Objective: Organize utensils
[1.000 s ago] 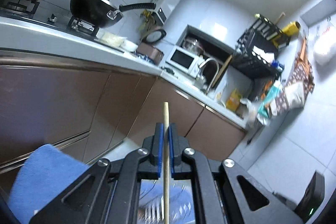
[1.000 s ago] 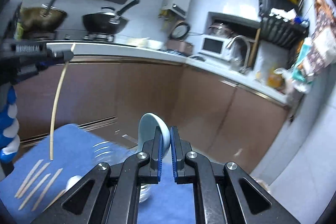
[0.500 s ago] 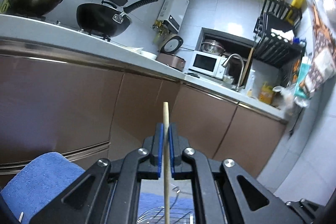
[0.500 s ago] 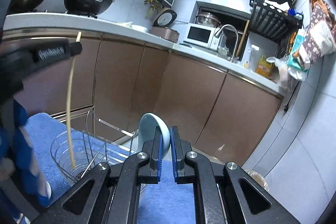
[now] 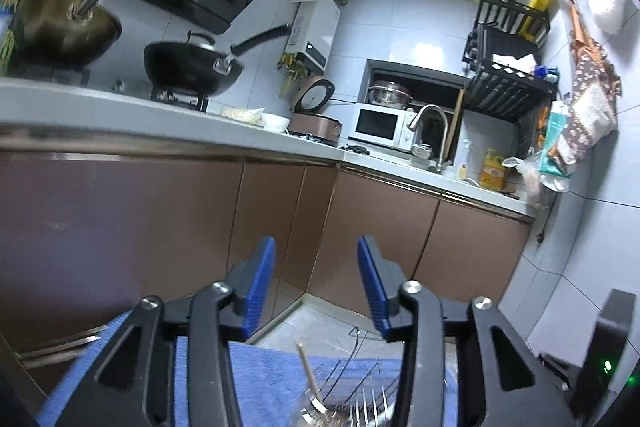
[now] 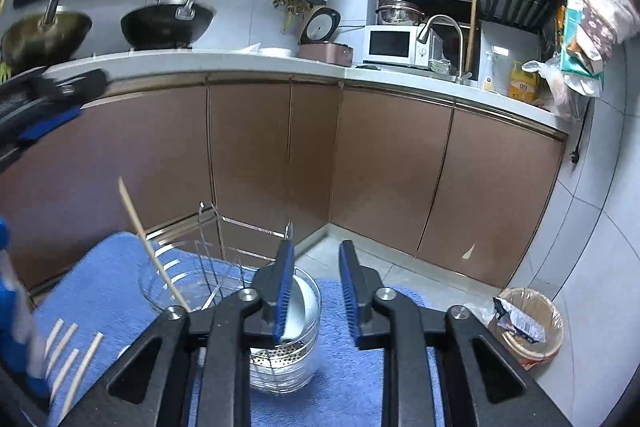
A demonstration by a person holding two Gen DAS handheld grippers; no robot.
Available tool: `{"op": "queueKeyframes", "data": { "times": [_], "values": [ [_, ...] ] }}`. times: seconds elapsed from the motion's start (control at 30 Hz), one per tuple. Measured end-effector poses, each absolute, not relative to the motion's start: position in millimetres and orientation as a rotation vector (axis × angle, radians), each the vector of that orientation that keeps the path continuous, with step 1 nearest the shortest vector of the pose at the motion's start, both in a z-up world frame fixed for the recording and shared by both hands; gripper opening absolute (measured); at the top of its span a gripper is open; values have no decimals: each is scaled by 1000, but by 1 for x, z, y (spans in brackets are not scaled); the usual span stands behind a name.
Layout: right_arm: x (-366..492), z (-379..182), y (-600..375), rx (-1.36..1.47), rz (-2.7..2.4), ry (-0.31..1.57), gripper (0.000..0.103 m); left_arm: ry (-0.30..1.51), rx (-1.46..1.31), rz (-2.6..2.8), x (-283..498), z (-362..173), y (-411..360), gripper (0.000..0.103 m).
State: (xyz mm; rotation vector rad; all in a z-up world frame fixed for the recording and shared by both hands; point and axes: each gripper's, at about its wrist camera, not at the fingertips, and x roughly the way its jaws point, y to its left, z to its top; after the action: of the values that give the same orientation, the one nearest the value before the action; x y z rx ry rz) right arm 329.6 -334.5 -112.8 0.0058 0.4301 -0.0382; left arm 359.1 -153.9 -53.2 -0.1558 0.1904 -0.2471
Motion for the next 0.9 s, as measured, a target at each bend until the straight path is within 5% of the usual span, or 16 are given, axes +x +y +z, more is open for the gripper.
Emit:
{"op": "queueKeyframes", "data": {
  "times": [0.4, 0.9],
  "values": [
    [233, -53, -326, 36, 80, 355, 25, 288, -64, -185, 269, 14, -52, 46],
    [169, -74, -311, 94, 212, 453, 25, 637, -95, -171, 211, -27, 38, 46]
  ]
}}
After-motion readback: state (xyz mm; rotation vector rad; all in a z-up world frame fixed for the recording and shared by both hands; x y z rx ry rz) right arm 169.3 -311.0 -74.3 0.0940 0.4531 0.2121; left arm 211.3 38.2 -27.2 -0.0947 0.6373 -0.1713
